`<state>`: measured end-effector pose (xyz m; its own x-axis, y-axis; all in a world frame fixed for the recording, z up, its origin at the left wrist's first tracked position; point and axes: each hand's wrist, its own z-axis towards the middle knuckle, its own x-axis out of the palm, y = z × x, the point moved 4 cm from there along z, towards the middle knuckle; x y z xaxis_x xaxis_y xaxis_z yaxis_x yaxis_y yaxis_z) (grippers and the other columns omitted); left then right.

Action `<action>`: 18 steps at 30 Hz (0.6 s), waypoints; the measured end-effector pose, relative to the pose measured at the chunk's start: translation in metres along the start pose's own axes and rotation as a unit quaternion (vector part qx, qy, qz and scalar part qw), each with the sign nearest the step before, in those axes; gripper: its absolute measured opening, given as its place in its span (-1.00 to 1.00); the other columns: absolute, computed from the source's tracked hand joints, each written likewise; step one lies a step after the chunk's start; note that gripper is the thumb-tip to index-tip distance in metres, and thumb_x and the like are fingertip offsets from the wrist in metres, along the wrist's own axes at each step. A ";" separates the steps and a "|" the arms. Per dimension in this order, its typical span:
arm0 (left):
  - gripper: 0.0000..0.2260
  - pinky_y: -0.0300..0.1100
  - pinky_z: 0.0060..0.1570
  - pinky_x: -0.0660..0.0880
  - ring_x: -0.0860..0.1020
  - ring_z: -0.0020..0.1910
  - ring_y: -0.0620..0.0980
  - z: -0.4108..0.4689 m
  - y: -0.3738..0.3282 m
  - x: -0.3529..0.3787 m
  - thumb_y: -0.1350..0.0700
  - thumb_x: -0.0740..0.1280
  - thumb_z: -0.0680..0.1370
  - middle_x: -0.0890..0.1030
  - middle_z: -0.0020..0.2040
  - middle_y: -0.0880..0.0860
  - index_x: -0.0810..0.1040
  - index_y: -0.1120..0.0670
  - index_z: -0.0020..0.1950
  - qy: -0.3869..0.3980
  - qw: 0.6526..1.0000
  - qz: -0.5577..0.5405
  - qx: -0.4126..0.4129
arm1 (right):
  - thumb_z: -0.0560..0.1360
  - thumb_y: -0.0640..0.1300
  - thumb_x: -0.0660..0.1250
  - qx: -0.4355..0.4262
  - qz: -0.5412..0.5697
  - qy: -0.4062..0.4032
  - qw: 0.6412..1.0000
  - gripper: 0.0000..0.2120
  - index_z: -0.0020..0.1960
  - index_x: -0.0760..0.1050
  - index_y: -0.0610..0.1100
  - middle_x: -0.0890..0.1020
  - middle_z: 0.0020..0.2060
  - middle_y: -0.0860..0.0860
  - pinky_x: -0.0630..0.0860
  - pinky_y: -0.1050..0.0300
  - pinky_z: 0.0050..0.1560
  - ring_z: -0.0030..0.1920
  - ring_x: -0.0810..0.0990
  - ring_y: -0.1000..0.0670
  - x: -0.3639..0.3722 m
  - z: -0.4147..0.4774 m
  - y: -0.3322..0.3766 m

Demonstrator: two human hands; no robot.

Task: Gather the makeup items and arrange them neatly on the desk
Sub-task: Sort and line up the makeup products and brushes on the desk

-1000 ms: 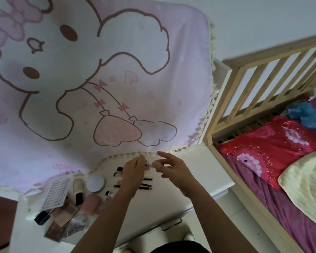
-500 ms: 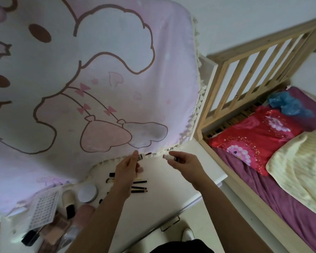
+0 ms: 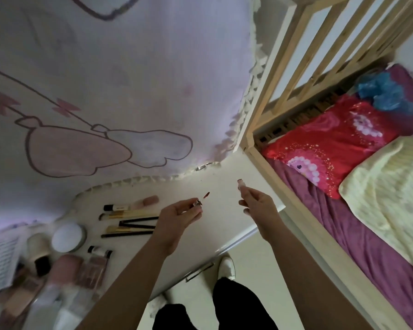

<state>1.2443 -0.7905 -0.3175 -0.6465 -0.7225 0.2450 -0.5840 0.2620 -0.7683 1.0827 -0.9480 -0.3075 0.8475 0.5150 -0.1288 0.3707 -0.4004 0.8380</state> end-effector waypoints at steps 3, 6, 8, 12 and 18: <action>-0.84 -0.22 0.05 0.55 0.65 -0.12 -0.08 0.030 0.016 0.013 0.23 0.47 0.48 0.70 -0.05 0.13 0.68 0.10 0.05 -0.035 0.994 0.100 0.020 | 0.47 0.08 0.48 -0.007 -0.008 -0.020 1.000 -0.73 0.11 0.66 -0.01 0.72 -0.05 0.11 0.55 0.18 0.08 0.01 0.66 0.12 -0.007 0.039 -0.017; -0.88 -0.37 -0.07 0.47 0.64 -0.11 -0.18 0.063 0.028 0.027 0.19 0.48 0.48 0.71 -0.10 -0.02 0.66 0.06 0.00 -0.074 0.976 0.190 0.079 | 0.43 -0.01 0.54 -0.022 -0.035 -0.039 0.998 -0.81 0.03 0.67 0.01 0.73 -0.12 0.11 0.55 0.19 0.06 -0.04 0.69 0.11 -0.010 0.077 -0.032; -0.89 -0.41 -0.09 0.47 0.64 -0.08 -0.21 0.082 0.036 0.037 0.18 0.47 0.49 0.70 -0.11 -0.08 0.64 0.06 0.00 -0.103 0.961 0.232 0.111 | 0.42 0.02 0.54 -0.044 -0.065 -0.049 0.996 -0.86 -0.04 0.66 0.09 0.72 -0.17 0.15 0.56 0.19 0.04 -0.08 0.68 0.12 -0.011 0.100 -0.040; -0.78 -0.23 0.03 0.58 0.66 -0.08 -0.13 0.115 0.048 0.052 0.22 0.47 0.47 0.66 -0.03 0.01 0.56 -0.10 -0.05 -0.126 0.944 0.241 0.186 | 0.44 -0.05 0.52 -0.099 -0.114 -0.055 0.987 -0.83 -0.02 0.61 0.15 0.70 -0.16 0.14 0.58 0.24 0.05 -0.12 0.66 0.23 -0.004 0.135 -0.042; -0.85 -0.16 -0.09 0.51 0.57 -0.14 -0.04 0.142 0.048 0.072 0.04 0.48 0.44 0.54 -0.23 -0.26 0.67 -0.02 0.00 -0.226 0.869 0.342 0.278 | 0.45 -0.04 0.52 -0.173 -0.166 -0.038 0.970 -0.82 0.02 0.64 0.15 0.68 -0.13 0.17 0.60 0.20 0.06 -0.11 0.65 0.19 0.006 0.162 -0.039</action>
<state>1.2388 -0.9208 -0.4207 -0.4171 -0.7301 -0.5412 0.2694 0.4695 -0.8409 1.1347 -1.0517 -0.4266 0.7338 0.5099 -0.4489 0.4886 0.0629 0.8702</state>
